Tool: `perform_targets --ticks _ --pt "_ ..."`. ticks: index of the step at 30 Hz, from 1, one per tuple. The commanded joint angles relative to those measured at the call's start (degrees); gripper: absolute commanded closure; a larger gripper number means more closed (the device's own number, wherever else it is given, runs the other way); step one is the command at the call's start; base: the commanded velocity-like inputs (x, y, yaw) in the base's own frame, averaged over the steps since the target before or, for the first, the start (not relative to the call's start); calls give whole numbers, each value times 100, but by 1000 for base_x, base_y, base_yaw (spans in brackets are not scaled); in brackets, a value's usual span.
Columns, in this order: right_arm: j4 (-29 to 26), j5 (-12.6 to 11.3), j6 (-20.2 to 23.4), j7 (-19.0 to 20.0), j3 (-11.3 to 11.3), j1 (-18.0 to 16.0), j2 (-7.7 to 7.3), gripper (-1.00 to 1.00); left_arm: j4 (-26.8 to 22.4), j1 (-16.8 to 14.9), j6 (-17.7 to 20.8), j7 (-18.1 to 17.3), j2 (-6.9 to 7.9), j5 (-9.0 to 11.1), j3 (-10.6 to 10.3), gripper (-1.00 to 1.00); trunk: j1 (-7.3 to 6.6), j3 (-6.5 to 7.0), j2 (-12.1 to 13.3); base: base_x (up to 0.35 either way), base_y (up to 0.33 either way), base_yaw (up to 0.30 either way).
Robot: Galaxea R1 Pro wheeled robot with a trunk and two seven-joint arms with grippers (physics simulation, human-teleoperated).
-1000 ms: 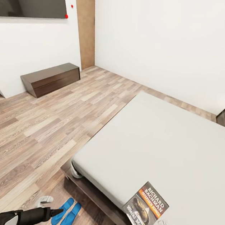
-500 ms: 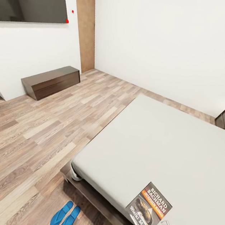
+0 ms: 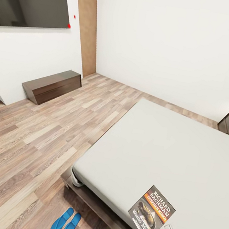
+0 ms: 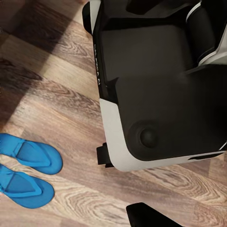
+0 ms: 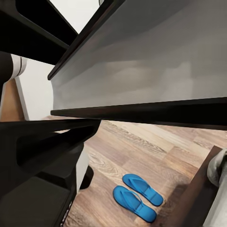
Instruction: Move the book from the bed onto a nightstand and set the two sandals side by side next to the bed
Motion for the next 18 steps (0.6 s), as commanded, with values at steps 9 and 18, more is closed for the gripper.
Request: perform_targets --ticks 9,18 --pt "-2 -59 60 8 43 -5 -6 100 5 6 -28 -13 1 -60 42 -100 3 74 -10 0 0 0" --pt "-2 -59 60 8 42 -5 -6 100 5 11 -28 -13 1 -60 42 -100 3 157 -10 0 0 0"
